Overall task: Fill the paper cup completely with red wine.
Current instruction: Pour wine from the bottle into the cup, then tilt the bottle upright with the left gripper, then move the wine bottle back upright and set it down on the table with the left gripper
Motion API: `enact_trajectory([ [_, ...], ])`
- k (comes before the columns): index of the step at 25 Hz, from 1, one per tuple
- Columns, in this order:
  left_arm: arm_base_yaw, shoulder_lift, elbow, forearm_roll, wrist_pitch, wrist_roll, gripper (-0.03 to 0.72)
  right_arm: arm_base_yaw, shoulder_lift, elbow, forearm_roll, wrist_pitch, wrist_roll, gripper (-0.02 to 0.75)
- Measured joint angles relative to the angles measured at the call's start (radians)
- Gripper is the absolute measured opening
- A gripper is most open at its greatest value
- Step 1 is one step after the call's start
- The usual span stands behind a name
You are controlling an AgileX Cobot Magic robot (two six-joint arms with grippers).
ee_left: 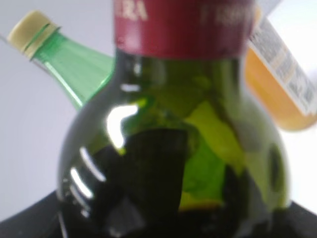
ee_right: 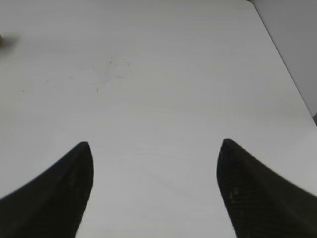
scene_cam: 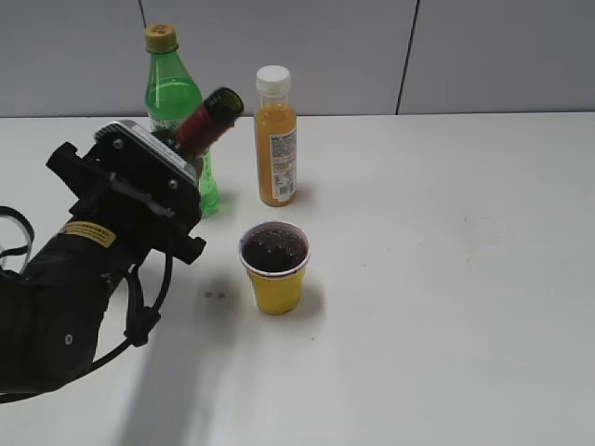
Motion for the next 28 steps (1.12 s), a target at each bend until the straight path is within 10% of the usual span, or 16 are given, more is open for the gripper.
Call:
enact_trajectory([
  [13,0.16,-0.089,0.0,0.021,-0.003,-0.58,0.55,0.0,0.0,0.0,0.0,0.0,0.0,0.589],
  [28,0.632,-0.086,0.001,0.748,0.103,-1.008,0.55,0.0,0.0,0.0,0.0,0.0,0.0,0.589],
])
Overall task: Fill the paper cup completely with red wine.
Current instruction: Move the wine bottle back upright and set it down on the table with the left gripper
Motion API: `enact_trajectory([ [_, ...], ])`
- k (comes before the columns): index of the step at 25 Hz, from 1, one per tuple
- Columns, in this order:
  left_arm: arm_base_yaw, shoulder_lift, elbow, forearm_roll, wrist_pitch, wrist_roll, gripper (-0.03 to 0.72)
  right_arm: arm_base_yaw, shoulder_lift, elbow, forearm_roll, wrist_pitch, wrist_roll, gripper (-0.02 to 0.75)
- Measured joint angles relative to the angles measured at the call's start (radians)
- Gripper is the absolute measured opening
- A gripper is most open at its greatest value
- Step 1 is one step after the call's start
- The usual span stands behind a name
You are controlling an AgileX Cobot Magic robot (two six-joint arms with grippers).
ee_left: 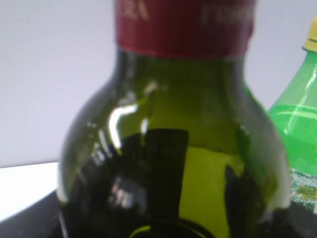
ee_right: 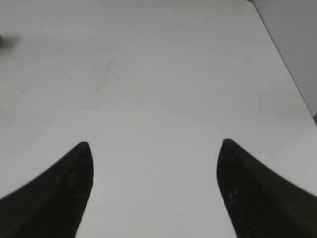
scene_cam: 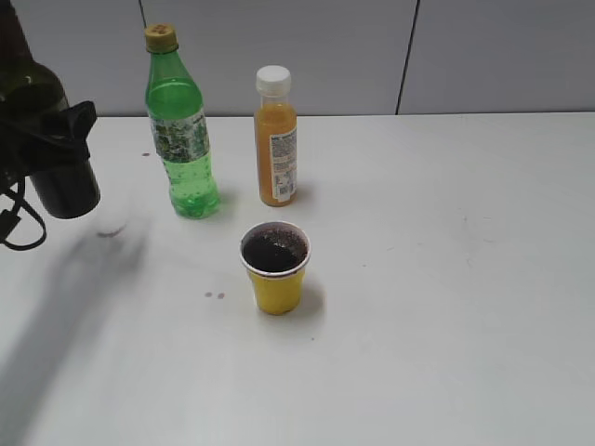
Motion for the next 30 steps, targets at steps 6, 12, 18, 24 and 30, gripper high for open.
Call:
enact_trajectory([
  [6,0.118,0.09,-0.01,0.194,-0.096,-0.147,0.55,0.0,0.0,0.0,0.0,0.0,0.0,0.589],
  [12,0.124,0.187,-0.046,0.234,-0.099,-0.158,0.55,0.0,0.0,0.0,0.0,0.0,0.0,0.589],
  [18,0.124,0.261,-0.122,0.26,-0.106,-0.142,0.55,0.0,0.0,0.0,0.0,0.0,0.0,0.589],
  [24,0.124,0.291,-0.131,0.27,-0.106,-0.14,0.55,0.0,0.0,0.0,0.0,0.0,0.0,0.589],
  [30,0.123,0.291,-0.129,0.396,-0.117,-0.14,0.55,0.0,0.0,0.0,0.0,0.0,0.0,0.589],
])
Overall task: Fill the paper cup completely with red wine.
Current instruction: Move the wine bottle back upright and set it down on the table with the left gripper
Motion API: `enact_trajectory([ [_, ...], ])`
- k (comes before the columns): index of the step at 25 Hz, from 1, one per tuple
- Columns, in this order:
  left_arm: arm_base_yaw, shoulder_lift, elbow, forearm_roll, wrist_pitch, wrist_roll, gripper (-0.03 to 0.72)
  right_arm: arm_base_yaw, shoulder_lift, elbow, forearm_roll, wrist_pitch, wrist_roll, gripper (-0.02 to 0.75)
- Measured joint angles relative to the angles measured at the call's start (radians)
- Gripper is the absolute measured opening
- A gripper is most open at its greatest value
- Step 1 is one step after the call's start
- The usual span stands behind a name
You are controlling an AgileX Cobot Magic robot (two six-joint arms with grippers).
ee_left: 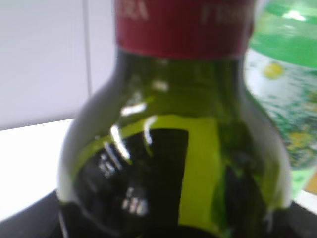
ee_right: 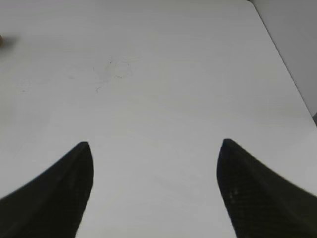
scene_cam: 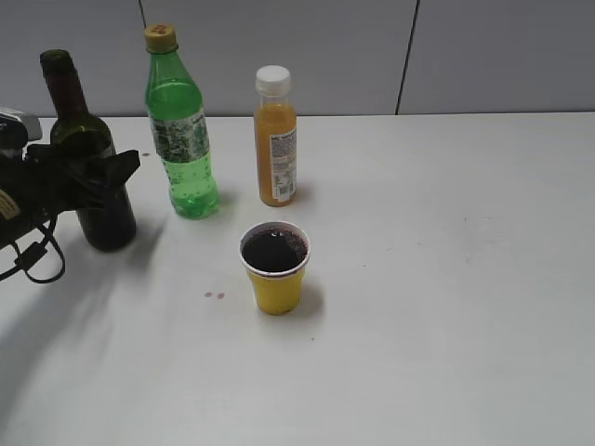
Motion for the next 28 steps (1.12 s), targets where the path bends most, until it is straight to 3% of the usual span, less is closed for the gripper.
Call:
enact_trajectory([
  [15,0.0,0.0,0.017,-0.005,-0.02,0.001,0.55,0.0,0.0,0.0,0.0,0.0,0.0,0.589],
  [20,0.0,-0.038,0.034,-0.013,-0.048,0.001,0.672,0.0,0.0,0.0,0.0,0.0,0.0,0.589],
  [28,0.001,-0.169,0.12,-0.024,-0.054,0.0,0.682,0.0,0.0,0.0,0.0,0.0,0.0,0.589],
])
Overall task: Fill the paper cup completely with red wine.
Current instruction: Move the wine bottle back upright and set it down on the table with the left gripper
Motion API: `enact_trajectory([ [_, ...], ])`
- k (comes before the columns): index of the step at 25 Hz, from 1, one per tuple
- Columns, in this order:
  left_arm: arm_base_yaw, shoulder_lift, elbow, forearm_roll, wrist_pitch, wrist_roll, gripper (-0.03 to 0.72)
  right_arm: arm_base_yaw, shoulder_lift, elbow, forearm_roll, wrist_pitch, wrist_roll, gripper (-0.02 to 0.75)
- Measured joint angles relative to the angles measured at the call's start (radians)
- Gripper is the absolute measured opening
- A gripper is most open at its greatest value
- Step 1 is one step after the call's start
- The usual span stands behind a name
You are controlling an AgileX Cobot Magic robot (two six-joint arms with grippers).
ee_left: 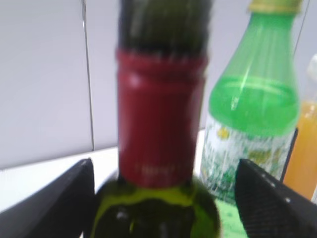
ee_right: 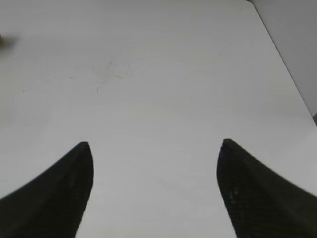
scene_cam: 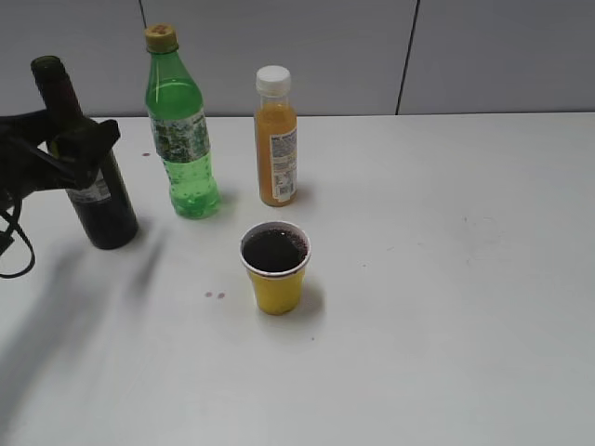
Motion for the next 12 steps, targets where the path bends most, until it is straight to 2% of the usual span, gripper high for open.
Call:
enact_trajectory([
  [6,0.0,-0.197,0.016,0.001,0.036,0.0,0.68,0.0,0.0,0.0,0.0,0.0,0.0,0.589],
  [12,0.0,-0.462,0.018,0.001,0.298,0.0,0.67,0.0,0.0,0.0,0.0,0.0,0.0,0.589],
])
